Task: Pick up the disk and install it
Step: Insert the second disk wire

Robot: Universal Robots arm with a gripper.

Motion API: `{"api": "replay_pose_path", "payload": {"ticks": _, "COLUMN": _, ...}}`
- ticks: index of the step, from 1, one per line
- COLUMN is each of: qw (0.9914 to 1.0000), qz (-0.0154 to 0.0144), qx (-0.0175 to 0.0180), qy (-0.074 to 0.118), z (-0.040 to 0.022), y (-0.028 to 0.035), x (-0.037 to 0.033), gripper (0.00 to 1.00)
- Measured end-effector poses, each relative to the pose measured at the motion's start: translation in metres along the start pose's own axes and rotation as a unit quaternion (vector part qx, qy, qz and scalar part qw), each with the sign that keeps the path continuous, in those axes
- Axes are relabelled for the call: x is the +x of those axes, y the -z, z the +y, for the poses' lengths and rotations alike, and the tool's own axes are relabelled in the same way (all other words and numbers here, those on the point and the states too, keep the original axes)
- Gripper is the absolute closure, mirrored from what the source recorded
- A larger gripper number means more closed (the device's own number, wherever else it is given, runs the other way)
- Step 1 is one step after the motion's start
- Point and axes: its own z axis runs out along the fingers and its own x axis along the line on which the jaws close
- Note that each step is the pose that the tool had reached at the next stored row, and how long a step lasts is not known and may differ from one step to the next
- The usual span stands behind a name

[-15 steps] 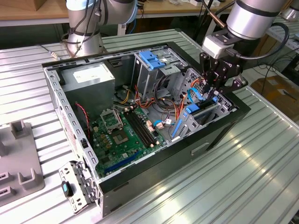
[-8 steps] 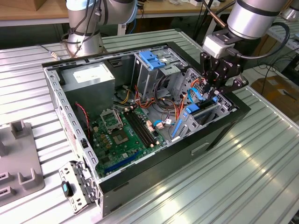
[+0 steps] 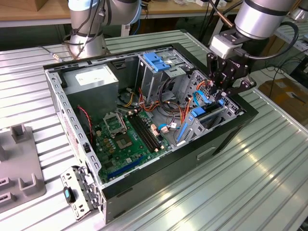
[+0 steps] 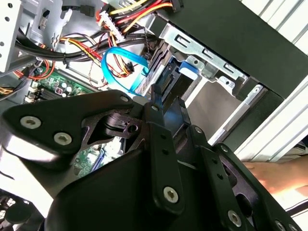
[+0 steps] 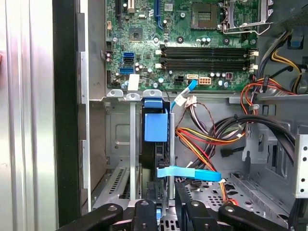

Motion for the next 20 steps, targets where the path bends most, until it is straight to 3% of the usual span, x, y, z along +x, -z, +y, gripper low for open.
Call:
{"api": "replay_pose_path", "payload": {"ticks": 6, "qw": 0.99999, "qz": -0.0003, "qx": 0.0001, "qy": 0.005, "z": -0.0058, "y": 0.0001, "x": -0.0054, "gripper": 0.70}}
{"api": "replay_pose_path", "payload": {"ticks": 15, "qw": 0.99996, "qz": -0.0008, "qx": 0.0001, "qy": 0.009, "z": -0.0073, "y": 0.0146, "x": -0.0068, "gripper": 0.70}}
{"api": "replay_pose_path", "payload": {"ticks": 18, "qw": 0.99958, "qz": -0.0013, "qx": 0.0003, "qy": 0.029, "z": -0.0074, "y": 0.0147, "x": -0.0068, "gripper": 0.70}}
{"api": "replay_pose_path", "payload": {"ticks": 20, "qw": 0.99801, "qz": -0.0024, "qx": 0.0008, "qy": 0.063, "z": -0.0073, "y": 0.0143, "x": -0.0068, "gripper": 0.70}}
